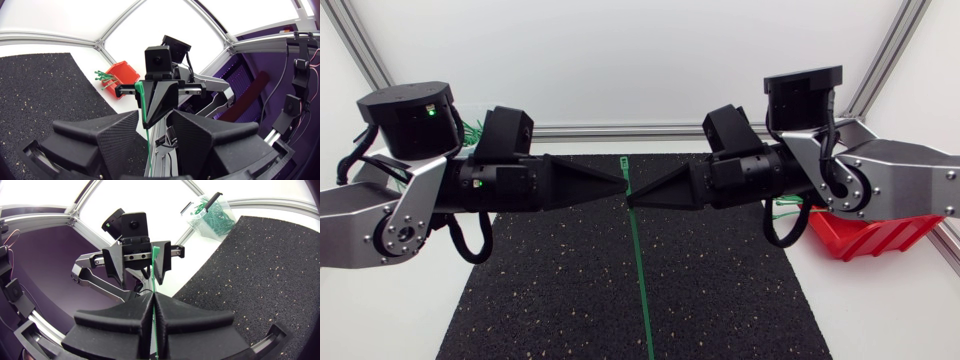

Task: Take a green cable tie from the red box, thread the tail through the head to close it, then place it in the transparent bin on the left.

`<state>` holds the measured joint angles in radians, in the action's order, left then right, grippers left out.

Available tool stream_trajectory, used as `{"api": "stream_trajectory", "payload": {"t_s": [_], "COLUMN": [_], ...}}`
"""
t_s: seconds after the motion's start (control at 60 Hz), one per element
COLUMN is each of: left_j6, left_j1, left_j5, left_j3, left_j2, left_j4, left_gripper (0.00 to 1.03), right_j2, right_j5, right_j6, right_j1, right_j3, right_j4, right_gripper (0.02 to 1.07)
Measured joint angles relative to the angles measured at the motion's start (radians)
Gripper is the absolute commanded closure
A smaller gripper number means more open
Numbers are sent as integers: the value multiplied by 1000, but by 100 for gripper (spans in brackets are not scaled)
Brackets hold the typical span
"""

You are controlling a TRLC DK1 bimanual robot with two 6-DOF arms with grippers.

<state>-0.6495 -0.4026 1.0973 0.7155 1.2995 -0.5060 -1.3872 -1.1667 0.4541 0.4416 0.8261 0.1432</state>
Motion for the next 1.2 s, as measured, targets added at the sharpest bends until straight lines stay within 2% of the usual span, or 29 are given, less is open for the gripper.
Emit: {"api": "stream_trajectory", "payload": {"t_s": [0.05,0.167,0.417,0.483,0.65,0.75,1.2], "left_j6": [-6,-7,-13,-13,-13,-13,-35], "left_j1": [0,0,-2,-5,-7,-11,-13], "left_j5": [-3,-3,-6,-6,-7,-14,-31], "left_j3": [0,1,4,4,4,4,4], "left_j2": [0,0,0,0,0,0,-8], "left_j4": [-2,-2,-8,-8,-8,-8,-8], "left_gripper": [67,79,80,88,89,98,99], "right_j2": [1,12,30,30,30,34,48], "right_j5": [0,0,1,3,4,8,11], "right_j6": [0,4,11,10,11,10,10], "right_j1": [2,3,10,15,22,23,23], "right_j3": [-5,-21,-27,-28,-29,-30,-43], "right_j4": [1,1,3,3,3,3,15], "right_gripper": [101,101,101,101,101,101,101]}}
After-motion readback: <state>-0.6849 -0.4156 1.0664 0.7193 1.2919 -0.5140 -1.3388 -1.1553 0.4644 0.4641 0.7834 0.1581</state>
